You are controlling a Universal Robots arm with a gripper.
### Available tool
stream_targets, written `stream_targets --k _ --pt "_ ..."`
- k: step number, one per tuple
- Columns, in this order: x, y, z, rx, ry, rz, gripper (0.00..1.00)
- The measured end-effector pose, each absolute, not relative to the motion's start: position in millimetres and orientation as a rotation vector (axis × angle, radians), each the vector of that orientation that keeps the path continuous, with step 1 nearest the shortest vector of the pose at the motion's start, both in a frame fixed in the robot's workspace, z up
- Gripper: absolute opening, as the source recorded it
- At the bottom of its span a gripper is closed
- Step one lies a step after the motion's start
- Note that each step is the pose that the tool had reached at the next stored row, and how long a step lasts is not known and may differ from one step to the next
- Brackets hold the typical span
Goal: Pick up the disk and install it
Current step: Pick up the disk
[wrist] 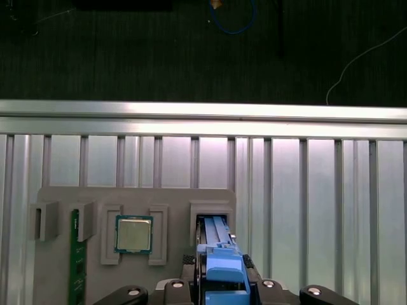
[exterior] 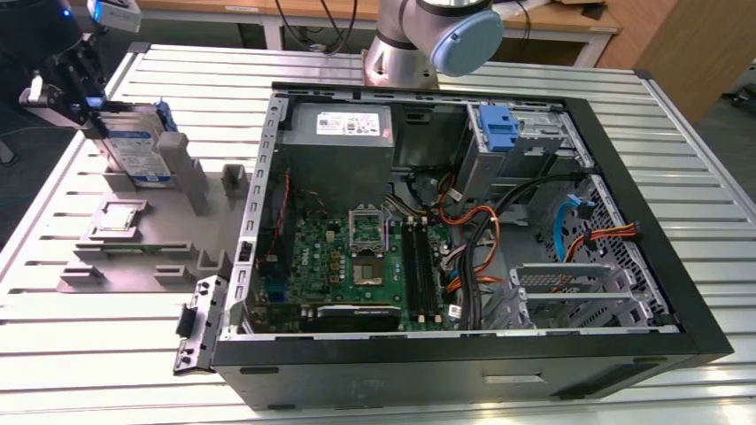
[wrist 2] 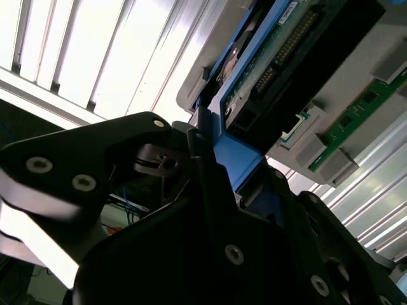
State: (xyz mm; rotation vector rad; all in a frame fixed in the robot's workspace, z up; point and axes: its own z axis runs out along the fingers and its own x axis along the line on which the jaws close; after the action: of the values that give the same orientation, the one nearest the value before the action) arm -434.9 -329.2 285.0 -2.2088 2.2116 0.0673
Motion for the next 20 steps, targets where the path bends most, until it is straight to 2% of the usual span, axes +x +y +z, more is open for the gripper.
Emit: stream_targets --k 13,15,16,20 --pt "-434.9 -331.0 285.1 -2.209 2.212 0.067 0.37" --pt "-434.9 -331.0 285.0 -2.209 2.212 0.067 0.38" --pt "-434.9 -331.0 285.0 -2.209 2.212 0.066 0.45" --pt "-434.9 -332.2 285.0 -2.210 2.212 0.066 0.45"
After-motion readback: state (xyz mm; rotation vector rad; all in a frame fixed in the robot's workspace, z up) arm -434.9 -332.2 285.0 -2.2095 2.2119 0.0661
